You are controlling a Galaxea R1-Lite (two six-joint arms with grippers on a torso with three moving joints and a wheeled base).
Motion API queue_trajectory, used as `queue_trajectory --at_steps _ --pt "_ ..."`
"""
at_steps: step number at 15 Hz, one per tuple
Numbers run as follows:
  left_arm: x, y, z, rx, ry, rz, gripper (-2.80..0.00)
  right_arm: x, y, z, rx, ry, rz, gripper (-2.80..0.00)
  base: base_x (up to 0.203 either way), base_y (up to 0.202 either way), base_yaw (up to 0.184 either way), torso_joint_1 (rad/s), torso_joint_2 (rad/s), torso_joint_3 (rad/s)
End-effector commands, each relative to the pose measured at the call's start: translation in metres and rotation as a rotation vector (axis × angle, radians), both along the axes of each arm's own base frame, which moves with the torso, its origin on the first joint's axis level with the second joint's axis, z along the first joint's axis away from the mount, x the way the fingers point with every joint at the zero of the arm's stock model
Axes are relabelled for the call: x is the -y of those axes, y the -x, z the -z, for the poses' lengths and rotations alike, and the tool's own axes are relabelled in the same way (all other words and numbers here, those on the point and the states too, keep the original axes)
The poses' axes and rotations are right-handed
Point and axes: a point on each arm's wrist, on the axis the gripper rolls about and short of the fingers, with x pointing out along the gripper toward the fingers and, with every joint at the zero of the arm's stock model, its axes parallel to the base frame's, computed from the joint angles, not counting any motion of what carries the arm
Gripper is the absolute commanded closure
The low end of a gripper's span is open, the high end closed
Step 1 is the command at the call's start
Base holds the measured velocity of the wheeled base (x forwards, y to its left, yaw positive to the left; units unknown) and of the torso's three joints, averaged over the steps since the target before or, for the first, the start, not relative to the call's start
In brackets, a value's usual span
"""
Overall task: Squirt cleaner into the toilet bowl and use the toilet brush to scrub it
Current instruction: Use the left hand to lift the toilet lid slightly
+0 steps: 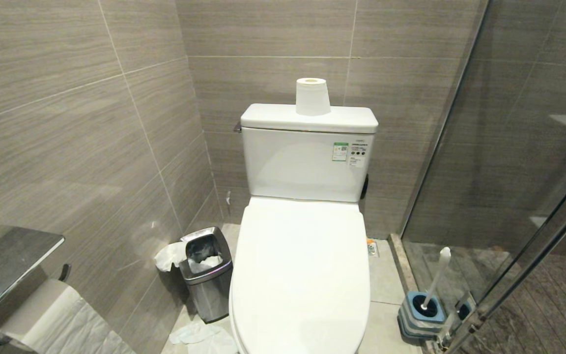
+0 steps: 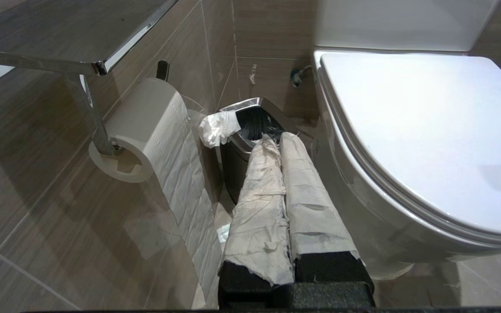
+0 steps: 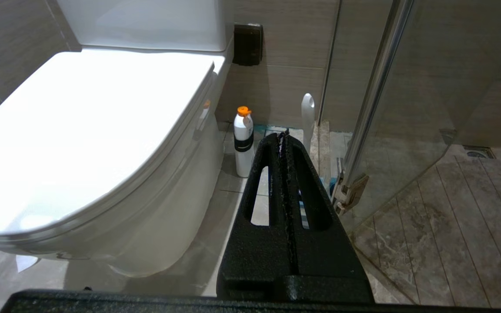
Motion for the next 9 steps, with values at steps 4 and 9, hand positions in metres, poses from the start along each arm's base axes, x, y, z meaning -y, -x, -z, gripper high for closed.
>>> queue_trajectory --at_steps 4,9 --pt "0.0 -0.0002 0.0004 -0.003 0.0 -0.001 0.0 0.0 -0.0001 0.0002 -0.002 -0.001 0.0 0.0 0.0 0.0 0.0 0.0 0.0 0.0" --pt "0.0 -0.0002 0.0004 -0.003 0.0 0.0 0.0 0.0 -0.0001 0.0001 -0.001 -0.001 0.0 0.0 0.0 0.0 0.0 0.0 0.0 0.0"
